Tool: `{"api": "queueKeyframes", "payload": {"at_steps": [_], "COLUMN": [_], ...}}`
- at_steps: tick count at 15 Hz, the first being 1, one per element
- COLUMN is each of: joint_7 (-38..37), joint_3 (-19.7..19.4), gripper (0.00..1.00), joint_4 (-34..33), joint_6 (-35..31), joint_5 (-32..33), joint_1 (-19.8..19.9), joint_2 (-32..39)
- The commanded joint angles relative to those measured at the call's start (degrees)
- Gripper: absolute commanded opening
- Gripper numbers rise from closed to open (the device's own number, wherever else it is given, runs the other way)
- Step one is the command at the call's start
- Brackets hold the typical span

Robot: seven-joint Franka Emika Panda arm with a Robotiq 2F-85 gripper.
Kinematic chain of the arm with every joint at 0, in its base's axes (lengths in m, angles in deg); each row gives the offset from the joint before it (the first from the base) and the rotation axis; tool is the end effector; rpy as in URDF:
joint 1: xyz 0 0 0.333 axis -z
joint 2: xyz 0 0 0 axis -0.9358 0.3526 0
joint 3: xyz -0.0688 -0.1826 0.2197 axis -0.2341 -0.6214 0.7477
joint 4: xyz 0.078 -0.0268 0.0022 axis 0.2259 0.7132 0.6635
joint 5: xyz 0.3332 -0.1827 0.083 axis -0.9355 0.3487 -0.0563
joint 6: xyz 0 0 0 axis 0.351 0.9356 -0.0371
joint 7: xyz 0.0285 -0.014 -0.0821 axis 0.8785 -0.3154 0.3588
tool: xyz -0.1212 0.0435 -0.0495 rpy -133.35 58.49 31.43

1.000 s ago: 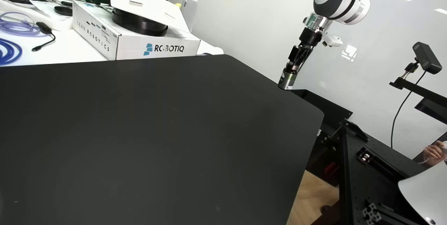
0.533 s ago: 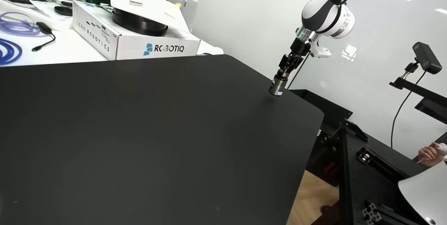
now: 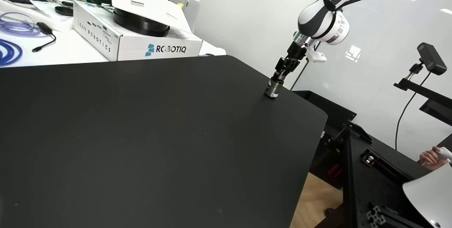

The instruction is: Move the bottle to the right side of the table

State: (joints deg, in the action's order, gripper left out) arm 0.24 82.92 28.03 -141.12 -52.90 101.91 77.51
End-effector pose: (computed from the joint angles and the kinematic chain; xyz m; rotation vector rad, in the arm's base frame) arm 0.4706 -0.3679 0.1030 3.0443 -0.4824 0.1878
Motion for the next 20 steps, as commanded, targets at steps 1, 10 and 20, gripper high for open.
{"api": "queueKeyframes", "payload": {"at_steps": [1, 10, 20], "joint_7": [-0.61, -2.01, -0.01], "joint_3": [2.09, -0.37, -4.24], "gripper": [0.36, 1.0, 1.0], "joint_4": [-2.79, -1.16, -0.12], "joint_6": [-0.64, 12.68, 21.46], "joint_5": [-0.44, 1.12, 0.59], "joint_1": [2.22, 0.45, -2.57], "joint_2": [2.43, -6.69, -15.21]}}
